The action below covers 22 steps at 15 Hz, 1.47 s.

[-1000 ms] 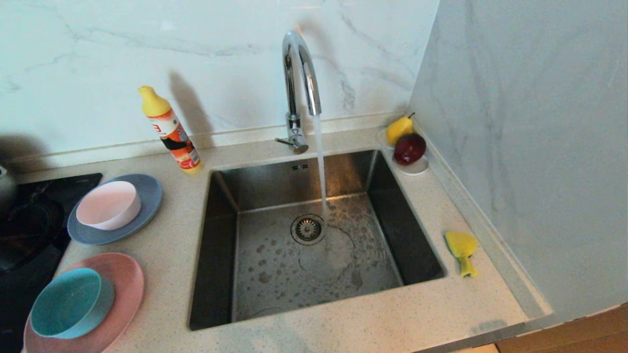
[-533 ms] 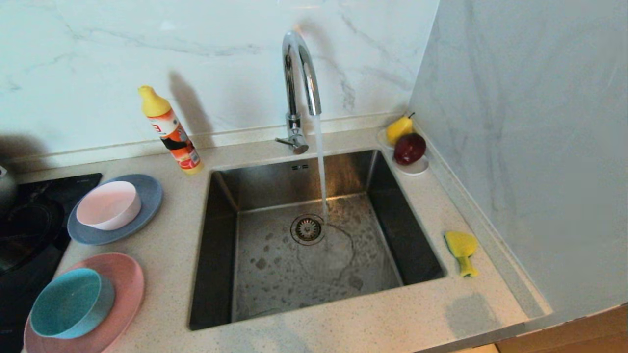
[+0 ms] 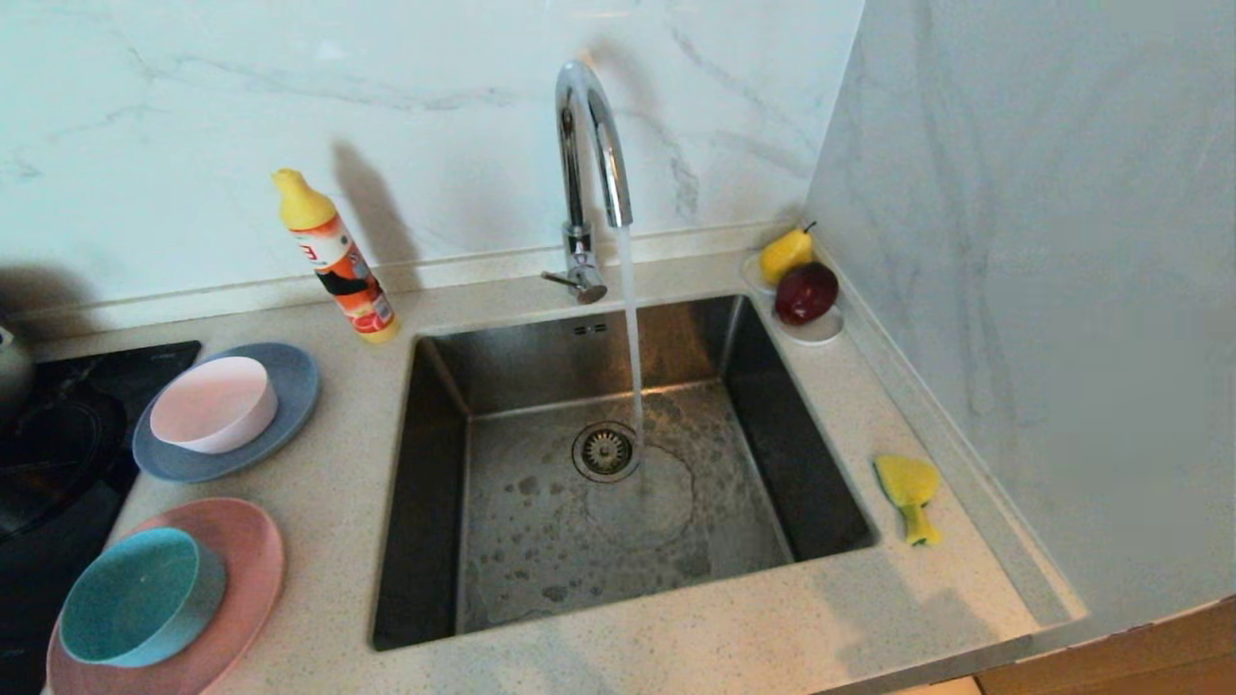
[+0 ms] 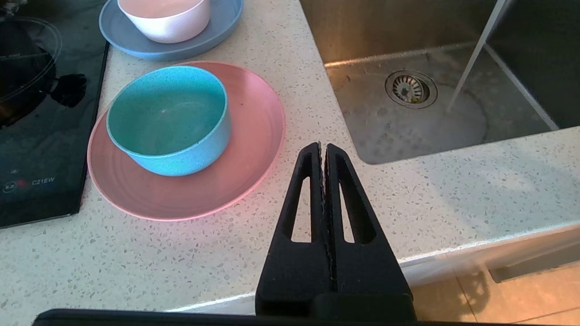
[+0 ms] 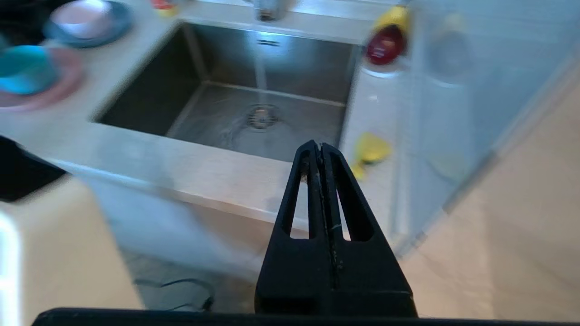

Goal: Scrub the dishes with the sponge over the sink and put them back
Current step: Pick up a bowl and the sponge

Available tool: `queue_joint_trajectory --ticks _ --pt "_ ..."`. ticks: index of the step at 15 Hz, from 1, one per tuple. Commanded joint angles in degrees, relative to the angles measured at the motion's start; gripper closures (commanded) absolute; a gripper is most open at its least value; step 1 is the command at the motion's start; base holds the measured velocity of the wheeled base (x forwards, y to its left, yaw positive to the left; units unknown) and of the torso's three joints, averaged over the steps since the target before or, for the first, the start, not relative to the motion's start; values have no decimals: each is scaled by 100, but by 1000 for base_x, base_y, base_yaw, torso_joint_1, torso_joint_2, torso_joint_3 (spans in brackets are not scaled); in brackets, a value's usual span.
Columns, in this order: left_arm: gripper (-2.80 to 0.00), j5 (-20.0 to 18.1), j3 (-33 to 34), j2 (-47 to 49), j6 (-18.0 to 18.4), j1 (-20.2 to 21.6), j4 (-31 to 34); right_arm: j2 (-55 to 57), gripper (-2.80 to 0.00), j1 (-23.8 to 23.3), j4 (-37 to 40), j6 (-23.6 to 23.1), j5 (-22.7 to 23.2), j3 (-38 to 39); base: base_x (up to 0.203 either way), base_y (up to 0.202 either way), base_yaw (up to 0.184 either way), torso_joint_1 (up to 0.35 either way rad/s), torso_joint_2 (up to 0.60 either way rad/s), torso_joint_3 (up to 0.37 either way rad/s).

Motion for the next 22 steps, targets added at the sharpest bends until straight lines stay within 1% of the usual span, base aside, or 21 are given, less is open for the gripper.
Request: queue_joint_trajectory --ticks 1,4,7,10,14,16,18,20,22 --pt "0 -1 105 18 3 1 -5 953 0 -34 -23 -3 408 -400 0 0 0 0 0 0" --pt "0 -1 105 18 3 1 -5 1726 0 -121 -38 -51 1032 -982 0 0 0 0 0 0" --pt "0 -1 105 18 3 1 1 2485 0 -145 -29 -95 1321 -1482 0 0 0 0 0 0" --pt "0 -1 105 18 3 1 -5 3100 0 -142 -36 -281 1493 -1602 0 0 0 0 0 0" --pt "0 -1 105 18 3 1 -5 3881 0 23 -69 -433 1501 -1722 0 0 0 0 0 0" --pt "0 -1 105 18 3 1 -5 4263 0 331 -71 -437 1412 -1822 0 0 0 0 0 0" --pt "0 -1 105 18 3 1 0 4563 0 693 -74 -434 1158 -1929 0 0 0 0 0 0" --pt "0 -1 105 18 3 1 -5 4888 0 1133 -98 -423 654 -2044 0 0 0 0 0 0" --pt "0 -1 105 18 3 1 -5 5258 0 1633 -251 -379 -174 -2070 0 0 0 0 0 0"
